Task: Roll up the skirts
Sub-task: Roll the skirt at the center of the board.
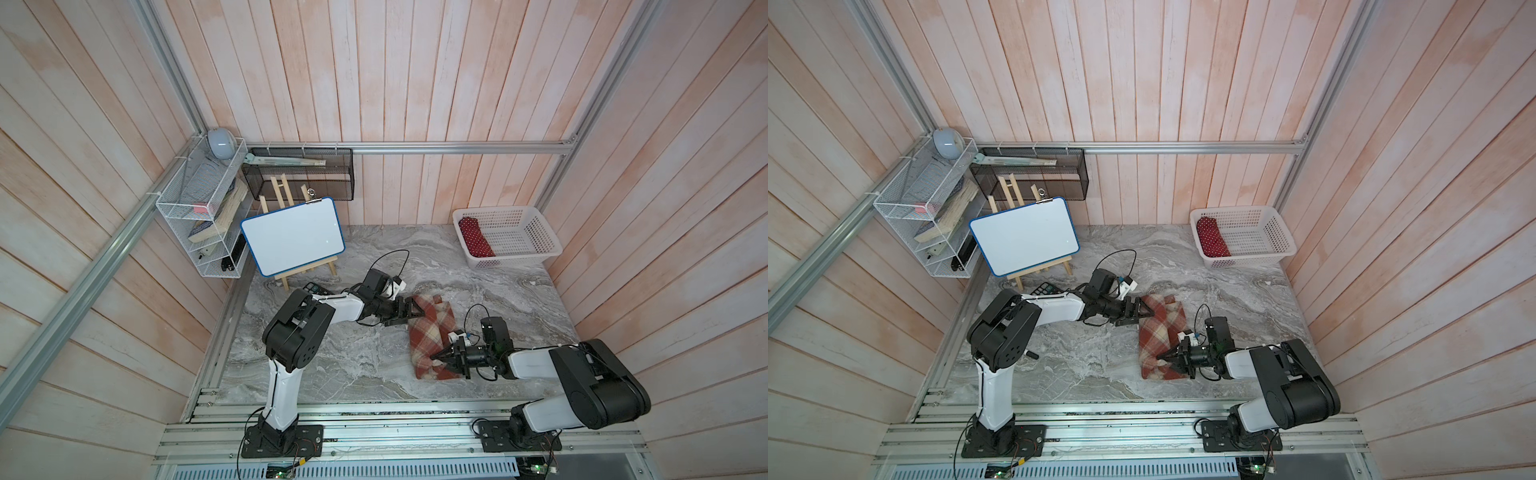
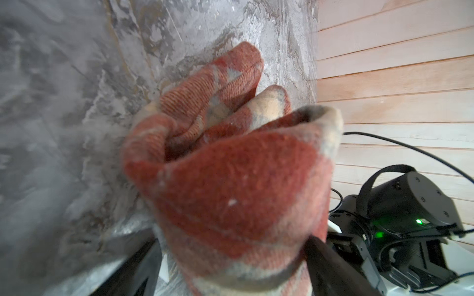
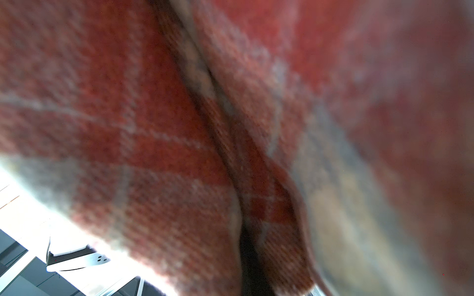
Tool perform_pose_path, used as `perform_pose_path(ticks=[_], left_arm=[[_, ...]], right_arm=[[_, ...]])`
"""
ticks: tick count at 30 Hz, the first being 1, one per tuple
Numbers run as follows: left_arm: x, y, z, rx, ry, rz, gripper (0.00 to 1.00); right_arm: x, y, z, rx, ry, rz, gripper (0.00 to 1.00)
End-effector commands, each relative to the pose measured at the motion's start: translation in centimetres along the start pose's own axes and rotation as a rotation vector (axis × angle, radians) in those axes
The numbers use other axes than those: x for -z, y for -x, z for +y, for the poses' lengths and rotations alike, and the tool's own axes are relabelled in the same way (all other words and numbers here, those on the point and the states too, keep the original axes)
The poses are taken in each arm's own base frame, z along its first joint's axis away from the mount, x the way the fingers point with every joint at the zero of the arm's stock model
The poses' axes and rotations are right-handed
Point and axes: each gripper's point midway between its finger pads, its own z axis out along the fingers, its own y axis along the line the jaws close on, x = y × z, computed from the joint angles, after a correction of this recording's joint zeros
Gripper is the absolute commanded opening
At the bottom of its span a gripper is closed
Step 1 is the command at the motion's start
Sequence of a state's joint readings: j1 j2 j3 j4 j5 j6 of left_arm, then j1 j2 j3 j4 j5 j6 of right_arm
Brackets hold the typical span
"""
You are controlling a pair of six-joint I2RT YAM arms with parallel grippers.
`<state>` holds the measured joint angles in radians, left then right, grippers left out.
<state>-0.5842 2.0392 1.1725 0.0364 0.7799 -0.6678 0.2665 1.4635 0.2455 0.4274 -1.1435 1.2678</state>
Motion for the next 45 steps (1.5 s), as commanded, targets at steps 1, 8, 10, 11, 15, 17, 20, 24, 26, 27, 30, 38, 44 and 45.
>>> perform_pose_path(ticks=[1,8,10,11,15,17,20,24,26,27,30,38,44,45], left_arm=[[-1.0,-0.9,1.5,0.023,0.016,0.024,0.93],[-2.5,-0.7,1.4,0.027,-0.001,0.051,0.93],[-3.0,-0.9,1.7,0.027,0.006,0.069,0.82],[-3.4,-1.1,2.0,0.033,0.013,0.083,0.75],[-3.7,-1.6,2.6,0.065,0.015,0.115,0.39],[-3.5,-1.6,2.9,0.074,0.032,0.114,0.31],[-2.5,-1.3,3.4,0.104,0.054,0.102,0.21],[-0.7,-0.3,3.5,0.141,0.054,0.072,0.16],[0.1,0.2,3.4,0.147,0.062,0.063,0.16],[0.4,0.4,3.2,0.144,0.068,0.062,0.15],[0.9,0.5,3.2,0.155,0.091,0.067,0.12],[1.9,0.2,3.2,0.185,0.138,0.069,0.11],[2.2,0.4,3.1,0.231,0.153,0.05,0.11],[2.3,0.5,2.9,0.237,0.158,0.048,0.11]], right_arm=[[0.2,0.2,-2.1,-0.11,-0.043,-0.032,0.0],[0.0,0.0,-2.3,-0.121,-0.041,-0.01,0.0],[0.0,0.1,-2.3,-0.122,-0.042,-0.009,0.0],[0.0,0.2,-2.1,-0.119,-0.041,-0.009,0.0],[0.1,0.4,-1.7,-0.096,-0.065,-0.015,0.0],[0.3,0.8,-1.6,-0.082,-0.094,-0.038,0.0],[0.8,1.6,-1.0,-0.029,-0.167,-0.086,0.07],[1.8,2.6,-0.3,0.041,-0.275,-0.151,0.2],[2.7,3.2,0.1,0.081,-0.349,-0.198,0.3],[3.1,3.5,0.3,0.095,-0.377,-0.223,0.36],[3.9,3.7,0.4,0.109,-0.427,-0.255,0.48],[5.4,4.2,-0.6,0.143,-0.552,-0.307,0.48],[10.9,4.8,5.3,0.421,-0.842,-0.547,0.48],[11.5,4.5,6.5,0.463,-0.882,-0.563,0.49]])
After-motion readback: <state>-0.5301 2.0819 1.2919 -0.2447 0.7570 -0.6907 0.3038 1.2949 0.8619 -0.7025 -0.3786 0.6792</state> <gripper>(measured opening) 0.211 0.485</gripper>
